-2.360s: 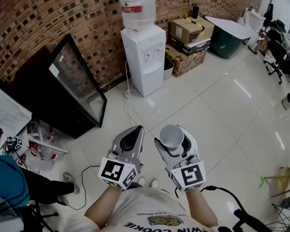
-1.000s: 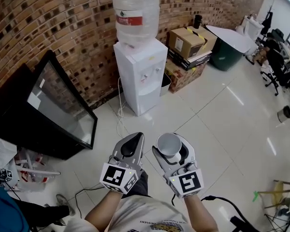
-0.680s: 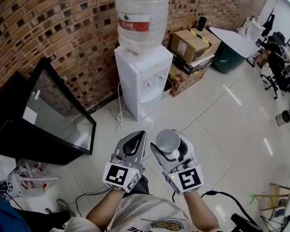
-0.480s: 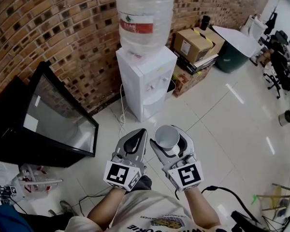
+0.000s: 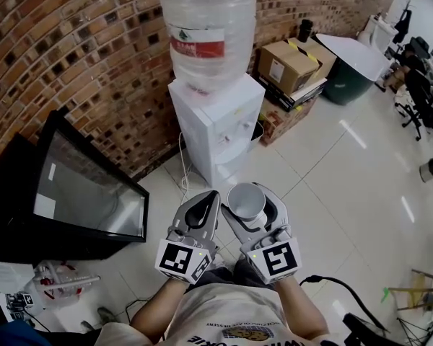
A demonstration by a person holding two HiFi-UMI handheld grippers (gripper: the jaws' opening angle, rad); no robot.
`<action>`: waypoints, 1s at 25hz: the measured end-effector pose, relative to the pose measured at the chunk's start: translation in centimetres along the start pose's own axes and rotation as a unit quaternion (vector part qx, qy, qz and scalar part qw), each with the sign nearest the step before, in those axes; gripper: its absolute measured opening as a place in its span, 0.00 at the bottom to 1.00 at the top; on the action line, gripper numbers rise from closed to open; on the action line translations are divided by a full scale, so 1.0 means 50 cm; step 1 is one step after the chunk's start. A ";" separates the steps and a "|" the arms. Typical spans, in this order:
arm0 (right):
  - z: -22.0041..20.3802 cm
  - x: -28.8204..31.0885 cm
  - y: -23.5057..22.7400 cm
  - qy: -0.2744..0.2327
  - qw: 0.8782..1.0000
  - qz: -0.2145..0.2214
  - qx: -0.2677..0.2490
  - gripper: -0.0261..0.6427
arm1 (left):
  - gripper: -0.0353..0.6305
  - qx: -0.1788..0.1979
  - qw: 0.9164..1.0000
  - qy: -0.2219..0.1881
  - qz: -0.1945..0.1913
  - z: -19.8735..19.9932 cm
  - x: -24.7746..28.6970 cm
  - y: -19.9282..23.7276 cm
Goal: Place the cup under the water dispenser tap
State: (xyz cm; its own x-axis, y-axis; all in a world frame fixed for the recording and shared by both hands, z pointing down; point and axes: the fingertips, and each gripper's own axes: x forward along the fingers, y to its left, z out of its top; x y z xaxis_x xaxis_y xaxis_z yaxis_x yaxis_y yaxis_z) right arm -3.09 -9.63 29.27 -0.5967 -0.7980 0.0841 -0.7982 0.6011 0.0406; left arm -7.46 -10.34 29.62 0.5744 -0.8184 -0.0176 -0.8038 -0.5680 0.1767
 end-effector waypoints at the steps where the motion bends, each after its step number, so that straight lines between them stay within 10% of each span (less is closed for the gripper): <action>1: -0.003 0.006 -0.003 0.001 1.000 0.003 0.001 0.53 | 0.04 -0.002 1.000 0.000 0.001 -0.004 0.004 0.004; 25: -0.144 0.196 -0.144 0.014 1.000 0.023 0.015 0.53 | 0.04 -0.023 0.999 0.008 0.047 -0.097 0.164 0.134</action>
State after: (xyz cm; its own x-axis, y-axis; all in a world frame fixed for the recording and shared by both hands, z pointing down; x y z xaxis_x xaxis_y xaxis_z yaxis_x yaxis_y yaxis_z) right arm -2.57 -21.48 36.94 -0.6312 -0.7672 0.1138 -0.7717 0.6359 0.0067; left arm -7.40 -20.41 35.43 0.4988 -0.8666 0.0162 -0.8468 -0.4832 0.2225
